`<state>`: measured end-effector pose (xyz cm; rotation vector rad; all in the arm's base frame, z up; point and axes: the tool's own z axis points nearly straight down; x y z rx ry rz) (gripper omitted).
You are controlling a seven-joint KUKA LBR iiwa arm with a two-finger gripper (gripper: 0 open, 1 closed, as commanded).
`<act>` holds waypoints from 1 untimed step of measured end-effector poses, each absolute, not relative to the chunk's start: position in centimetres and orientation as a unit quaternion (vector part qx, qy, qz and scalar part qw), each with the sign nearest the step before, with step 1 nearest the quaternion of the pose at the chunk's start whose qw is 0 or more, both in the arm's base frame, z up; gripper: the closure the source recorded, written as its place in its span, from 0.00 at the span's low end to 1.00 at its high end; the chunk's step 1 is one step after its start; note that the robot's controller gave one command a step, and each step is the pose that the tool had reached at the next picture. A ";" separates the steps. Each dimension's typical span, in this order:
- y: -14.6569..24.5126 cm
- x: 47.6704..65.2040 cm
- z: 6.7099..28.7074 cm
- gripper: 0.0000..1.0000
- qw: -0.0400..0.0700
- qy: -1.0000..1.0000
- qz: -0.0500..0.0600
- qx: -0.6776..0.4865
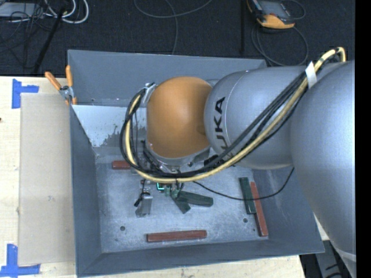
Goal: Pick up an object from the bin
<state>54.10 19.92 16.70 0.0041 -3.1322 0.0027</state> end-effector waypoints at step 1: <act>13.5 49.2 6.5 0.00 0.005 -1.000 0.001 -0.011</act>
Offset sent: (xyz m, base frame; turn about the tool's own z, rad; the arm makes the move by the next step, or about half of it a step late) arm -0.0462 -0.0618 -0.0970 0.0218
